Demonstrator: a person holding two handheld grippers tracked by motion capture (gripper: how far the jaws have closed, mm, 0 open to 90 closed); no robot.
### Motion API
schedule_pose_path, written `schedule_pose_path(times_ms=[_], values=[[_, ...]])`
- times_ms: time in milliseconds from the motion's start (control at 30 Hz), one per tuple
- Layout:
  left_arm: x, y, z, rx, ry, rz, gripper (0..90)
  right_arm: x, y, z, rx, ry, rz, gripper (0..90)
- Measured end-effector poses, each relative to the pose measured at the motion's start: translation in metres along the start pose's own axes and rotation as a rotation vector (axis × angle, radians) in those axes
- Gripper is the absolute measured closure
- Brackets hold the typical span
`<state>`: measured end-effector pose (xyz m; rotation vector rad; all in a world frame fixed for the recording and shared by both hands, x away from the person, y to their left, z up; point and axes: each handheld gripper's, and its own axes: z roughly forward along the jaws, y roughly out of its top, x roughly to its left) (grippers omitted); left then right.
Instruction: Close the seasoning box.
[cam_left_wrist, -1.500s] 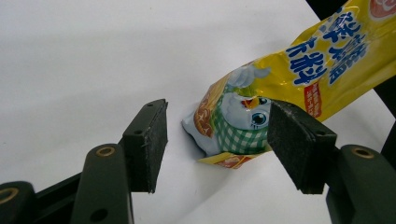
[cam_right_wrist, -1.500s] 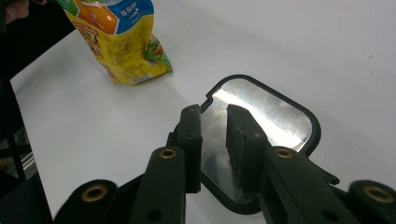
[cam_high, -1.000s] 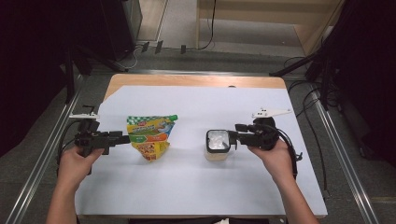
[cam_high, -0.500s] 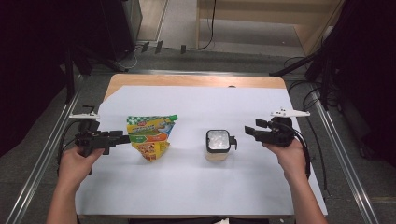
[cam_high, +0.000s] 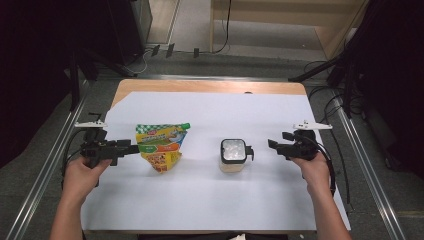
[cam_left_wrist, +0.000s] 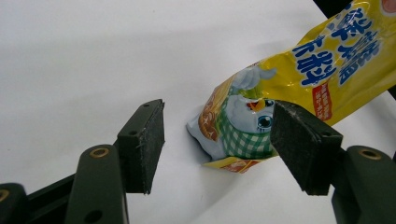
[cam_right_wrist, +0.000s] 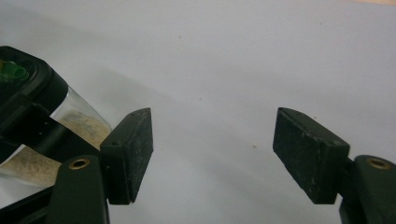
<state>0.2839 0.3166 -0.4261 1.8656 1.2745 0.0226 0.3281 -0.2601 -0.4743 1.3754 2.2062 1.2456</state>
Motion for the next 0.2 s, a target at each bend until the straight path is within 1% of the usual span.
schedule_pose_path(times_ms=[33, 100, 167, 200], values=[[0.0007, -0.0001, 0.0000, 0.000, 0.001, 0.000, 35.8, -0.0003, -0.0005, 0.0012, 0.002, 0.004, 0.008, 27.7], [0.0020, -0.0005, 0.0003, -0.011, 0.012, -0.007, 34.5, 0.0003, -0.0010, 0.0028, 0.010, 0.007, 0.004, 27.7], [0.0031, -0.0010, 0.0002, -0.032, 0.022, 0.007, 32.4, 0.0013, -0.0009, 0.0038, 0.008, 0.006, -0.009, 27.7], [0.0034, -0.0013, -0.0001, -0.042, 0.027, 0.013, 32.4, 0.0018, -0.0007, 0.0039, 0.007, 0.006, -0.006, 27.7]])
